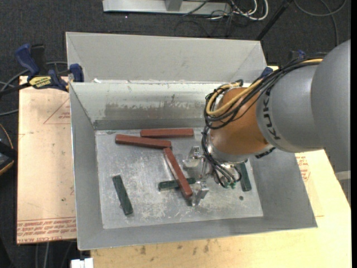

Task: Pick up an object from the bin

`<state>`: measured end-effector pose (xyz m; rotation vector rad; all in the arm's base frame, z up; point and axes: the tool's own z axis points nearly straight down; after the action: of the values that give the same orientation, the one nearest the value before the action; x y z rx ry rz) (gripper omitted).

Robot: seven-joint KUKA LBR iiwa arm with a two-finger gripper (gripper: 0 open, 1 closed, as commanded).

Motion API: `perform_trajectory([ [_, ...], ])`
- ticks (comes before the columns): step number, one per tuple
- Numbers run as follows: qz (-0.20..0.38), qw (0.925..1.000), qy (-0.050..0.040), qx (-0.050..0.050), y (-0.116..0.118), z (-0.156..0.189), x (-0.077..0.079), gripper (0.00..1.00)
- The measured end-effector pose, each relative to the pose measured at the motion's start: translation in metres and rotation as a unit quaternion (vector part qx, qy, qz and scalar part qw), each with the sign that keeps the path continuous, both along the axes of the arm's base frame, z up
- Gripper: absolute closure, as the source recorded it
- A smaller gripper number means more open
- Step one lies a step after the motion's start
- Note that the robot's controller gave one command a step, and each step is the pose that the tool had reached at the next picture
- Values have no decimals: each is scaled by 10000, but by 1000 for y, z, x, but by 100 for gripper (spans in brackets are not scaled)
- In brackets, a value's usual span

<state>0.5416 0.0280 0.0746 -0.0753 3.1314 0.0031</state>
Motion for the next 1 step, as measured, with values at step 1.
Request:
perform_trajectory([
  [1,1442,9895,-128,-20,3,4,-19,100],
])
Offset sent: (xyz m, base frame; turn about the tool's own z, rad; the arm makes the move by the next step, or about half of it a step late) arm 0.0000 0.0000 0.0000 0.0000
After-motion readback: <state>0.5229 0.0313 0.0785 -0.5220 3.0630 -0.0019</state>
